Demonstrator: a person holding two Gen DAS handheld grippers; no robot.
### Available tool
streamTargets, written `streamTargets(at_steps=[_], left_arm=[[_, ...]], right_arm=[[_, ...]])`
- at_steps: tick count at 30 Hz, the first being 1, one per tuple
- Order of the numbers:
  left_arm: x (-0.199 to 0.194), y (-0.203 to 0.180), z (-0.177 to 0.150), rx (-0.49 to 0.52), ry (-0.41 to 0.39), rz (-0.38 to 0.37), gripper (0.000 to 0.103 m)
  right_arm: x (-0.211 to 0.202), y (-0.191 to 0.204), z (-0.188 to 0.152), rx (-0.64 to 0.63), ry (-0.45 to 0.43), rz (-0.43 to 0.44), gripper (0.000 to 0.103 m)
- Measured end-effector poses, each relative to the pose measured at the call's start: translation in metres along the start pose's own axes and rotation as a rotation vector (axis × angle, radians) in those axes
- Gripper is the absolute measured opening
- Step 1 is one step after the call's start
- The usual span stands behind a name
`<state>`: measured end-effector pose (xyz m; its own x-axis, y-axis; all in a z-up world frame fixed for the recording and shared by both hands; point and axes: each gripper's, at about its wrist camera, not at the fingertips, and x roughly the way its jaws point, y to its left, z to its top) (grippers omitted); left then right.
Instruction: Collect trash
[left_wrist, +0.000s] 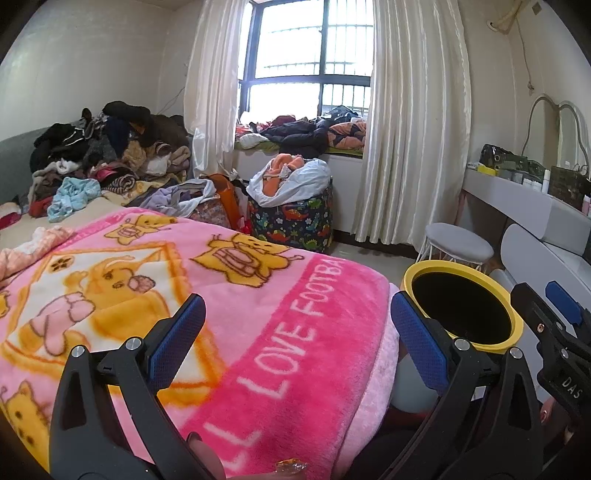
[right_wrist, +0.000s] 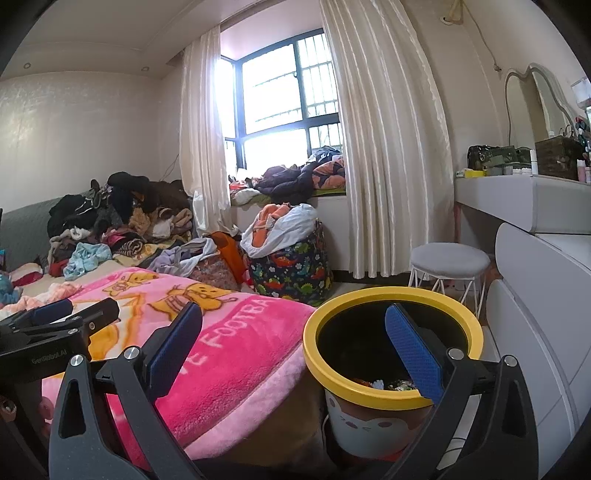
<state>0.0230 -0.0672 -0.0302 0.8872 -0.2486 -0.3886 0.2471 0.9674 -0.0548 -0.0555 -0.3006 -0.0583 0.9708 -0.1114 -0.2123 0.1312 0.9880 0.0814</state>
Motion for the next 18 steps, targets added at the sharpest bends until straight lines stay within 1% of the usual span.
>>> streamTargets(at_steps=[18], left_arm=[[0.0000, -0.0019, -0.0008, -0.002, -0.004, 0.002, 0.092]], right_arm=[[-0.0007, 0.0009, 0.0004, 0.008, -0.002, -0.006, 0.097]])
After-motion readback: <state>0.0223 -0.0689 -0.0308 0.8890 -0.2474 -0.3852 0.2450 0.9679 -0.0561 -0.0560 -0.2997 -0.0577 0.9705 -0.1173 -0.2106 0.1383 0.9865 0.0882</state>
